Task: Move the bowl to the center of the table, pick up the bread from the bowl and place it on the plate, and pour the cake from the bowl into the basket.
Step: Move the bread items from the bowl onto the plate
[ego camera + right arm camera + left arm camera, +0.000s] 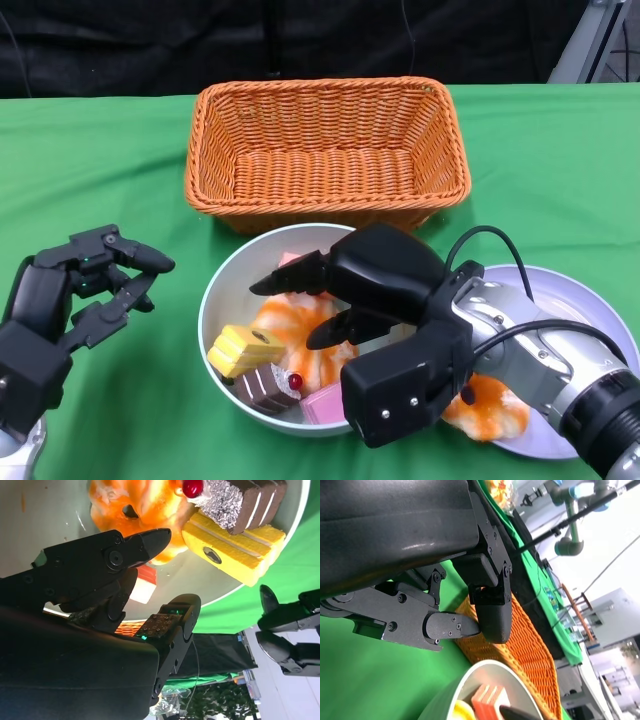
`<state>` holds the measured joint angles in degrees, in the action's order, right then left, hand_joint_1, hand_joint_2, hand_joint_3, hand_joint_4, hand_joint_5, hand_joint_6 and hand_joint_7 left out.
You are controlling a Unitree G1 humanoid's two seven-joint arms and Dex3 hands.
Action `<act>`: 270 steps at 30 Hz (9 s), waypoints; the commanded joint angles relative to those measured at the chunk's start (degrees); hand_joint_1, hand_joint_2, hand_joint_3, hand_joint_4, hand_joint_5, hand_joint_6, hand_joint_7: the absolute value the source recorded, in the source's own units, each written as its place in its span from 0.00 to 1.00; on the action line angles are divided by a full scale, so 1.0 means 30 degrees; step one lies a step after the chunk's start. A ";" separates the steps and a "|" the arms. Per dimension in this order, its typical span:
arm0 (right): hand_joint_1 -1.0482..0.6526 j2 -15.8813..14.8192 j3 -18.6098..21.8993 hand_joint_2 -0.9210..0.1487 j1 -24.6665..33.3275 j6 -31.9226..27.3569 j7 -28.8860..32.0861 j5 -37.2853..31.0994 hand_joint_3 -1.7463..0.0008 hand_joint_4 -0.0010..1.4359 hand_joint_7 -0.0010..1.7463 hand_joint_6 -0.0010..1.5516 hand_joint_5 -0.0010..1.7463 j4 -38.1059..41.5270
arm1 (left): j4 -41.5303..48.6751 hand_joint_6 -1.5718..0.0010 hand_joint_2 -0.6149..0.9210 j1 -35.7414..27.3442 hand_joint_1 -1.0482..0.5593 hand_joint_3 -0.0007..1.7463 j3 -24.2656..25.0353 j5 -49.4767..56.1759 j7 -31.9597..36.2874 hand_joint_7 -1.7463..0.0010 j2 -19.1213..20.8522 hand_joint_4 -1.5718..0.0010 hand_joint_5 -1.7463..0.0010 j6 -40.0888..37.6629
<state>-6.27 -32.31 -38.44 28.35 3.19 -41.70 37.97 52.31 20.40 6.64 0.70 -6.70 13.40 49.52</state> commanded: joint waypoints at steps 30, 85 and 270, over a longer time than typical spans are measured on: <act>0.45 -0.0306 -0.2567 0.00 -0.0880 0.0430 0.4704 -0.3640 0.99 0.61 0.01 0.43 0.15 0.2572 | -0.0699 0.43 1.00 -0.0345 0.57 0.21 -0.0006 0.0843 0.1179 0.51 0.0331 0.50 0.13 -0.0540; 0.24 -0.1824 -0.2293 0.00 0.0067 -0.5937 -0.6093 -0.3702 0.98 0.64 0.02 0.41 0.04 -0.5207 | -0.0771 0.43 1.00 -0.0368 0.59 0.21 -0.0055 0.0658 0.0978 0.52 0.0300 0.49 0.21 -0.0912; 0.50 -0.1517 -0.1973 0.01 -0.0206 -0.2569 -0.1296 -0.1542 1.00 0.45 0.25 0.62 0.88 -0.0248 | 0.0138 0.44 1.00 -0.0066 0.59 0.21 0.0014 0.0505 0.0805 0.48 0.0292 0.49 0.21 -0.0368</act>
<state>-10.70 -38.77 -39.36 19.38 -2.16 -47.21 36.19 52.91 19.83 6.31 2.65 -4.24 13.56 48.09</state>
